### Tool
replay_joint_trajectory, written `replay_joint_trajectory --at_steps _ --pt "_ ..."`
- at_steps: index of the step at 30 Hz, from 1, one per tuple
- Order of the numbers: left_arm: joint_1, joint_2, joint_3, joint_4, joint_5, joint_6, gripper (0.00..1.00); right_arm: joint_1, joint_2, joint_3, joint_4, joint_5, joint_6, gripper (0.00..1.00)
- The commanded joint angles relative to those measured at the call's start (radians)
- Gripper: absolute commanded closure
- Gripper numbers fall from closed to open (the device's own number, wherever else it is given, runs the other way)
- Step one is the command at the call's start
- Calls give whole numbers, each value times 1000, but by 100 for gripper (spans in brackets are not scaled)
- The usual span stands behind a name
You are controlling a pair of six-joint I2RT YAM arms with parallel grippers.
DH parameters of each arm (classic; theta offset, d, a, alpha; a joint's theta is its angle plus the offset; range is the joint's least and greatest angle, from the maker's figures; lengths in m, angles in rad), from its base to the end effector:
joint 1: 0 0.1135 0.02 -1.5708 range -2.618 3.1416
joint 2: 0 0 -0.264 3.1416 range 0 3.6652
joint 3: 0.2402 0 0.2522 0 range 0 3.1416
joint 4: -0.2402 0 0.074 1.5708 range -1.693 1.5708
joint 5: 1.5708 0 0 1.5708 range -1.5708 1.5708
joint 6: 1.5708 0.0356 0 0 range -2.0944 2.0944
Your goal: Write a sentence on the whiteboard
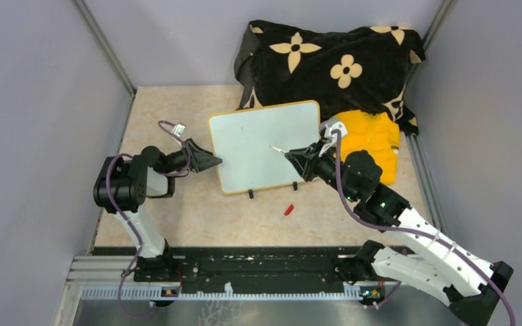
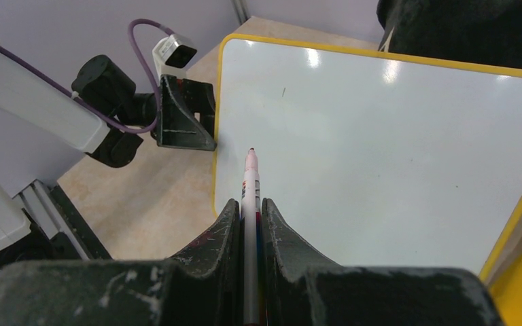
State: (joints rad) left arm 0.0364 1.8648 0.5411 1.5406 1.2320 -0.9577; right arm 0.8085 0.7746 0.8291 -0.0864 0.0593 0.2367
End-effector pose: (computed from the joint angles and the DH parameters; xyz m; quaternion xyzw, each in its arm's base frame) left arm 0.2994 -0.0227 0.1618 0.1521 0.6642 -0.6070 0.4090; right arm 0.1273 0.1303 0.3679 -0.1827 0.6947 0.3287 0.6132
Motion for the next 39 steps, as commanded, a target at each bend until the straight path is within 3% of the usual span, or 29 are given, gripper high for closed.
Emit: replay_joint_trajectory --at_steps 1,19,39 --pt "-21 18 27 251 54 4 34 -2 18 41 65 -12 5 100" --pt "-59 24 34 250 49 60 64 -2 74 59 79 -35 30 100" --pt "-64 28 25 215 44 113 82 -1 115 63 107 -55 50 100"
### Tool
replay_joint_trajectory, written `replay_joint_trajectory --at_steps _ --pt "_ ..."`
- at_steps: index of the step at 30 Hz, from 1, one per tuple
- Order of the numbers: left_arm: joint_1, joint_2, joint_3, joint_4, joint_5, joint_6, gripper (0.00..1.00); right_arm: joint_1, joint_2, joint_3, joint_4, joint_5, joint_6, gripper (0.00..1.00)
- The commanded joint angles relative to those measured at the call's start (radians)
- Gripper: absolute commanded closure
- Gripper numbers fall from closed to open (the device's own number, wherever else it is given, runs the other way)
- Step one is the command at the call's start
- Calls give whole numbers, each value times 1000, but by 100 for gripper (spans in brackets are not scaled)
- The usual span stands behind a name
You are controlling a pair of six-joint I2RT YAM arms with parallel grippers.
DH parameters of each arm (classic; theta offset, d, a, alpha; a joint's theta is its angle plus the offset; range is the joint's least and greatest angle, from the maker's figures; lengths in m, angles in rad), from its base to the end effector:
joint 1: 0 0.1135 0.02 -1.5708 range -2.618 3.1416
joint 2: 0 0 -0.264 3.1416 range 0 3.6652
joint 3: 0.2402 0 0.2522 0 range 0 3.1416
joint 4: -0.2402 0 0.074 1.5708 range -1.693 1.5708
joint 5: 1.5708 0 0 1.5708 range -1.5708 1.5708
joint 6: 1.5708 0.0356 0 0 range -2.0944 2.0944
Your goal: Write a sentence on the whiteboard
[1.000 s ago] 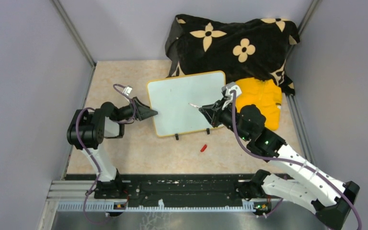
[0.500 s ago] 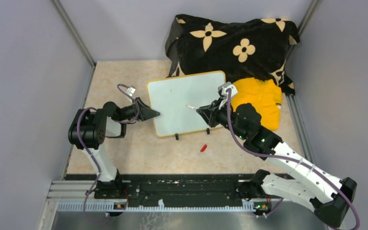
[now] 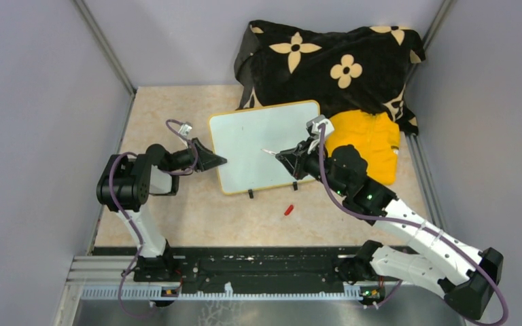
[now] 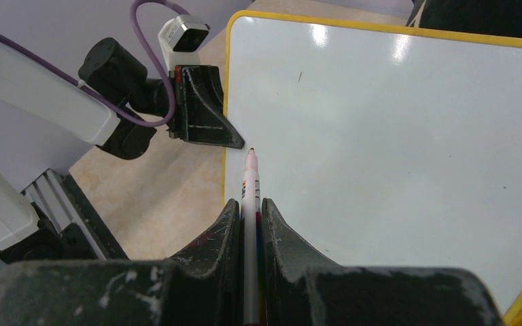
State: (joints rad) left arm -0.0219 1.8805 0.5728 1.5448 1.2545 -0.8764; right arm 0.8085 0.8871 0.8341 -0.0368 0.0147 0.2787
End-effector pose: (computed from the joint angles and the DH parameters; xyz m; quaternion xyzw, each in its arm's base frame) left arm 0.3040 -0.0405 0.1640 0.2122 0.6469 -0.6033 0.4155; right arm 0.1455 0.1517 0.3553 -0.1885 0.7137 0.3443 0.5802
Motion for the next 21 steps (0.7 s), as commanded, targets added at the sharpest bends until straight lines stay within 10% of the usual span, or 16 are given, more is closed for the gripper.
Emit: replay_joint_trajectory --at_steps 1,21 --pt "-6 13 -8 206 21 35 82 -1 3 56 59 -10 9 100" --pt "-6 31 -8 122 13 95 92 174 223 123 218 321 -63 100"
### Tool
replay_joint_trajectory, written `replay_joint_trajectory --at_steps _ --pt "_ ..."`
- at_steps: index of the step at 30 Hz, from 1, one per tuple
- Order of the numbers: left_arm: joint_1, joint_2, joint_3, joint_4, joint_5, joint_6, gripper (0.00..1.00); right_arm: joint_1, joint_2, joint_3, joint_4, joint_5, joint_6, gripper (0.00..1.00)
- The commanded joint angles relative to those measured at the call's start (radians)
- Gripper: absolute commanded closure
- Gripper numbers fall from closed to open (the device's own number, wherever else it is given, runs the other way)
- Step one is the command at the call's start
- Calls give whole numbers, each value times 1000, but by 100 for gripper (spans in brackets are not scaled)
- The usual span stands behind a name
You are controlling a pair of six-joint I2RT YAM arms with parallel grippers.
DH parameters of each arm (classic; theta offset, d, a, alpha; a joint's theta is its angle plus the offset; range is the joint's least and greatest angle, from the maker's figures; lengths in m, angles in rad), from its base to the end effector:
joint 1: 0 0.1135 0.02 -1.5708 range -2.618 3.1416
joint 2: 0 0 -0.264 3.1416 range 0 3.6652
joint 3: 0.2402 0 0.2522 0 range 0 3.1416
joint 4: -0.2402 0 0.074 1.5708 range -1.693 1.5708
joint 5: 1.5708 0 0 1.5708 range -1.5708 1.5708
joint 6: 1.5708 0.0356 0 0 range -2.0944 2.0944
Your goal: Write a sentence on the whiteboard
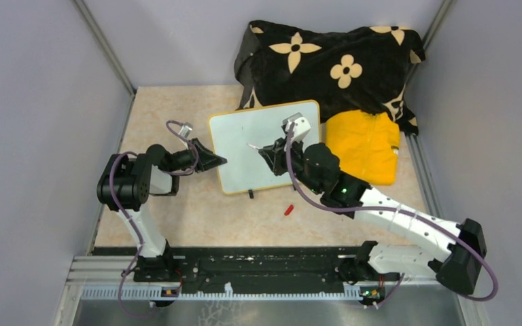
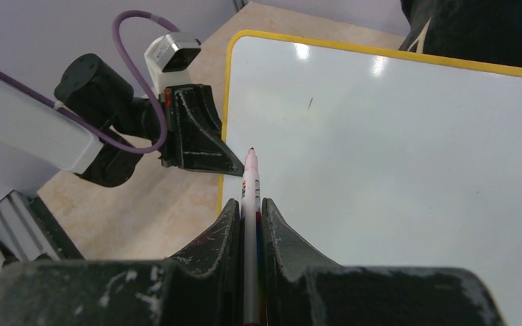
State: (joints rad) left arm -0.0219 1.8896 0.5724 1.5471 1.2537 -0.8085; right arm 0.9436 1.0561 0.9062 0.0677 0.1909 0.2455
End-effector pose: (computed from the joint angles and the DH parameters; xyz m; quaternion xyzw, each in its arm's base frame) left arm 0.3043 -0.0405 0.1615 0.2317 0.6409 -0.5895 0.4336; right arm 0.1521 0.1983 0.3571 -0.1897 0.7101 0.3197 0.5979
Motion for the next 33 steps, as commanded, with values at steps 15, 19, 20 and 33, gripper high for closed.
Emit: replay_joint_trajectory --at_steps 15,19,20,33 --pt "-3 27 -7 69 9 60 97 89 265 127 247 302 -91 100" --pt "-4 38 -5 71 11 56 99 89 316 172 248 316 -104 100" --pt "-4 35 -5 70 10 57 99 89 324 180 248 314 -101 100" --pt "-4 27 -1 50 12 66 100 89 407 250 201 316 -88 100"
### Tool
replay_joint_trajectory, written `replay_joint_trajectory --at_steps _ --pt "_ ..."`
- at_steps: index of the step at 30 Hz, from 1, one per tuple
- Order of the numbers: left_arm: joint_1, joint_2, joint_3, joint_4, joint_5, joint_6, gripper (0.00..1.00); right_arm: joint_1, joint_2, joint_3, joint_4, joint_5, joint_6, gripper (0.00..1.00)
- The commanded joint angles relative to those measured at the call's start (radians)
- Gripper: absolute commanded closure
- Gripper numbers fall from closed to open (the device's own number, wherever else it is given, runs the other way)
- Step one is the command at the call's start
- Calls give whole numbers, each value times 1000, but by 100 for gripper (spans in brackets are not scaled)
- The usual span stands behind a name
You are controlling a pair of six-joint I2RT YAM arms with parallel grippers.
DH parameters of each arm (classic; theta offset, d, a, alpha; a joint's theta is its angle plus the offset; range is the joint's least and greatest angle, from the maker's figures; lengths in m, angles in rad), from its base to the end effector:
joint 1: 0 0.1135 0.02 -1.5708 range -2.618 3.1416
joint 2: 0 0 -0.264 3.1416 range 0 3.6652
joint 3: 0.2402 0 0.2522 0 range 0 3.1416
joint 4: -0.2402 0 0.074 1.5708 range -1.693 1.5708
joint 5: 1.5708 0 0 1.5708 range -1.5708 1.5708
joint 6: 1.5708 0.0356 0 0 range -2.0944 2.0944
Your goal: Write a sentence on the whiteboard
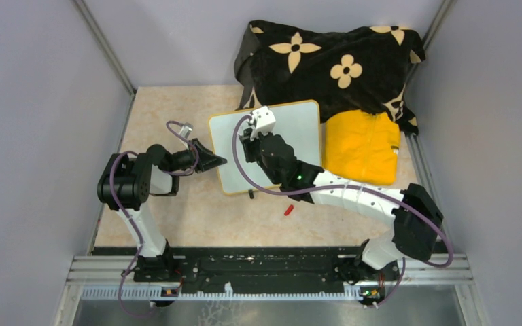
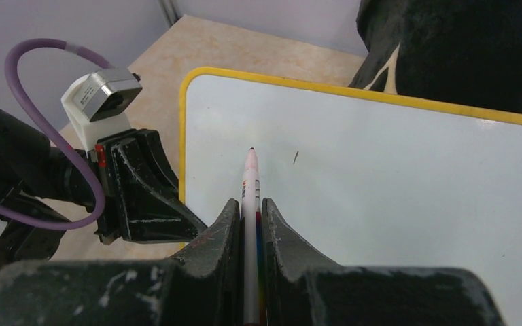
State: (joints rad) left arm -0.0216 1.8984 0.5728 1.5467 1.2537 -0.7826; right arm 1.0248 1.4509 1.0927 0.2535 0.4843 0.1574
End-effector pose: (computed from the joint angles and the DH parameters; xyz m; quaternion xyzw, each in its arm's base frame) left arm 0.3048 -0.0404 0.1591 0.2373 0.6399 -0.5847 0.4385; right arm 0.1927 0.2852 0.3349 -0.1576 0.7221 0.2141 0.6387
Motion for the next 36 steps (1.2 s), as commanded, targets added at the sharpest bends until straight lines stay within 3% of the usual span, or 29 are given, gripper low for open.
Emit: replay_joint_trajectory --at_steps 1,36 --pt "-4 18 -1 50 12 40 100 8 18 70 8 23 2 100" --pt "-1 15 4 31 11 49 100 2 120 122 -16 46 9 100"
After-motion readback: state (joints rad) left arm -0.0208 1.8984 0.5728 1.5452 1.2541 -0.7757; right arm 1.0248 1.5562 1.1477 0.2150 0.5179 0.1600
